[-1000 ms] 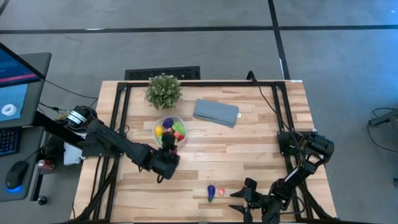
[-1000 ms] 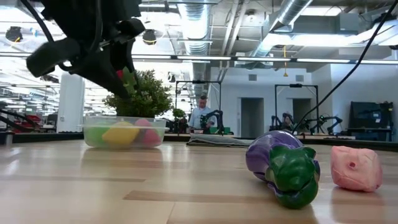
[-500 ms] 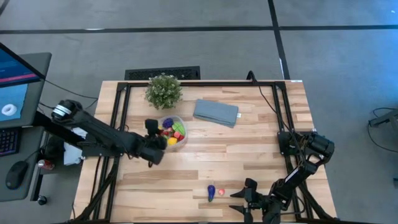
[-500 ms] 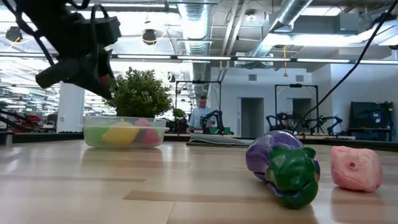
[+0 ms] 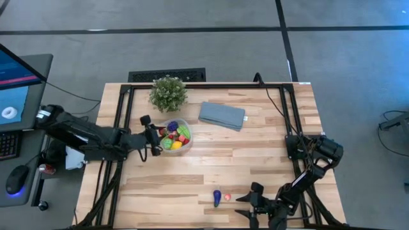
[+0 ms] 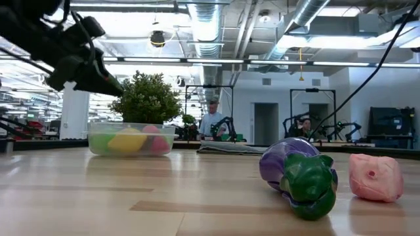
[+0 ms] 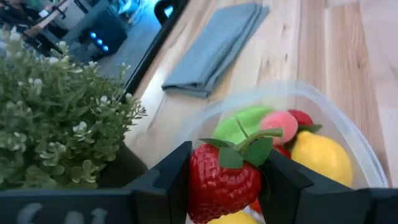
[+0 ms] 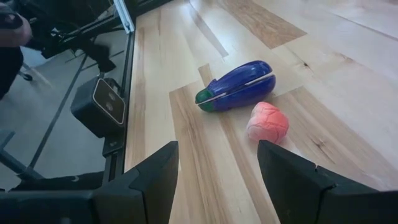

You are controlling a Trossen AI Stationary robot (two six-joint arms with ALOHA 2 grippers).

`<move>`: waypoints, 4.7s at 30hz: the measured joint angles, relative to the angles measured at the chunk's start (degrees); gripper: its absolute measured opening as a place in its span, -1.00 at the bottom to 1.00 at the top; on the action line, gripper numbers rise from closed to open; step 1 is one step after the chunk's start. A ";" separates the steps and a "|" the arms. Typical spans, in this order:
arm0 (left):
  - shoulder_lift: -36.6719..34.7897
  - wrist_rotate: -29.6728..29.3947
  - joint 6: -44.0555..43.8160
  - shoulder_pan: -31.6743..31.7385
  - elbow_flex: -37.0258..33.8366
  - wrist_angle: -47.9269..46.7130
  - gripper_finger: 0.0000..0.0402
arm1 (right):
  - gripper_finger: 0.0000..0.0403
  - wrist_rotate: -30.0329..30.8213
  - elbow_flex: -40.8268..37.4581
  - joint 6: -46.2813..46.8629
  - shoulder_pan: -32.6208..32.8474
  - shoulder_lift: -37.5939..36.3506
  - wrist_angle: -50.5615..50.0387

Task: Pick and placing Produce into tupperware
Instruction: Put the strawberry into the transparent bin, then put the peach into the transparent bin

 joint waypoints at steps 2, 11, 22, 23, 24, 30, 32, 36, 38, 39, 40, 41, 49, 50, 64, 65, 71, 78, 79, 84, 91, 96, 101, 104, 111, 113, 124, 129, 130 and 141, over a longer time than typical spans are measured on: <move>-1.60 2.24 1.27 2.04 -2.62 4.30 -0.33 | 0.21 0.00 0.00 -0.02 -0.10 0.00 0.00; 0.27 8.48 3.92 9.00 -8.93 19.93 -0.33 | 0.21 -0.61 0.00 -0.28 -0.95 0.00 -0.02; 10.76 18.70 4.29 15.80 -9.65 31.82 -0.33 | 0.21 -1.55 0.00 -1.14 -1.83 0.00 0.07; 12.00 19.59 4.16 16.10 -9.66 32.59 -0.33 | 0.21 -1.61 0.00 -1.12 -1.81 0.00 0.07; 13.19 20.01 4.12 16.24 -9.64 33.45 -0.33 | 0.21 -1.74 0.00 -1.09 -1.83 0.00 0.07; 18.33 21.02 3.83 16.24 -9.66 39.11 -0.31 | 0.21 -1.81 0.00 -1.10 -1.75 0.00 0.07; 18.73 21.00 3.70 16.24 -9.66 39.98 -0.27 | 0.21 -1.95 0.01 -1.09 -1.75 0.00 0.07; 18.77 21.00 3.55 16.24 -9.64 40.26 -0.18 | 0.21 -1.97 0.00 -1.09 -1.75 0.00 0.02; 18.77 21.02 3.20 16.24 -9.64 40.25 -0.13 | 0.21 -1.97 0.00 -1.13 -1.75 0.00 0.02; 18.77 21.05 3.06 16.24 -9.64 40.24 -0.10 | 0.21 -1.97 0.00 -1.10 -1.75 0.00 0.00; 18.77 21.16 2.87 16.24 -9.64 40.25 -0.07 | 0.21 -1.95 0.00 -1.09 -1.75 0.00 -0.08; 18.77 21.54 2.70 16.24 -9.64 40.23 -0.04 | 0.21 -1.95 0.00 -1.09 -1.75 0.00 -0.15; 18.17 21.57 3.77 15.06 -9.61 42.37 0.14 | 0.21 -1.92 0.00 -1.12 -1.75 0.00 -0.17; 17.71 22.23 4.34 14.49 -9.36 42.66 0.14 | 0.21 -1.92 0.00 -1.37 -1.75 0.00 -0.15; 12.35 24.07 1.85 -9.76 -5.78 40.87 0.15 | 0.21 -7.94 0.02 -4.52 -5.10 0.00 -2.97; 12.35 21.78 1.40 -12.19 -5.77 40.87 0.15 | 0.21 -8.87 0.02 -4.52 -5.73 0.00 -3.78; 12.35 8.78 -2.01 -25.17 -5.77 41.21 0.15 | 0.21 -9.94 0.02 -4.57 -8.84 0.00 -6.34; 12.82 1.68 -7.15 -36.32 -5.77 41.46 0.15 | 0.21 -13.98 0.02 -4.57 -10.90 -0.09 -6.33; 13.11 0.34 -7.71 -37.60 -5.77 41.46 0.15 | 0.21 -14.41 0.02 -4.56 -11.21 -0.11 -6.24; 15.80 -5.80 -10.50 -42.26 -5.76 41.52 0.15 | 0.21 -15.42 0.02 -5.72 -12.17 -0.17 -5.67; 18.47 -9.09 -13.83 -44.14 -5.77 41.50 0.15 | 0.17 -17.51 0.68 -7.54 -13.14 -0.09 -5.36; 18.47 -9.16 -13.72 -44.36 -5.75 42.90 0.15 | -0.02 -17.88 0.68 -7.63 -13.50 -0.07 -5.40; 18.47 -9.19 -13.48 -44.71 -5.75 42.90 0.15 | -0.22 -18.05 0.68 -7.63 -13.45 -0.02 -5.36; 18.47 -9.20 -13.43 -44.71 -5.75 42.90 0.15 | -0.31 -18.23 0.68 -7.65 -13.39 -0.02 -5.31; 18.47 -9.20 -13.37 -44.71 -5.75 42.90 0.15 | -0.33 -18.18 0.70 -8.11 -13.37 -0.02 -5.33; 18.47 -9.20 -13.35 -44.71 -5.75 42.89 0.15 | -0.32 -18.16 0.70 -8.11 -13.37 -0.02 -5.33; 18.47 -9.18 -12.43 -44.71 -5.75 43.95 0.15 | -0.33 -18.01 0.70 -9.03 -13.44 0.00 -5.33; 18.47 -9.16 -12.41 -44.71 -5.75 44.00 0.14 | -0.34 -17.99 0.70 -9.04 -13.44 0.00 -5.33; 18.47 -9.12 -12.41 -44.71 -5.75 44.04 0.14 | -0.34 -17.99 0.70 -9.05 -13.44 0.00 -5.33; 18.47 -8.96 -12.38 -44.71 -5.75 44.05 0.13 | -0.34 -17.99 0.70 -11.75 -13.48 -0.01 -3.80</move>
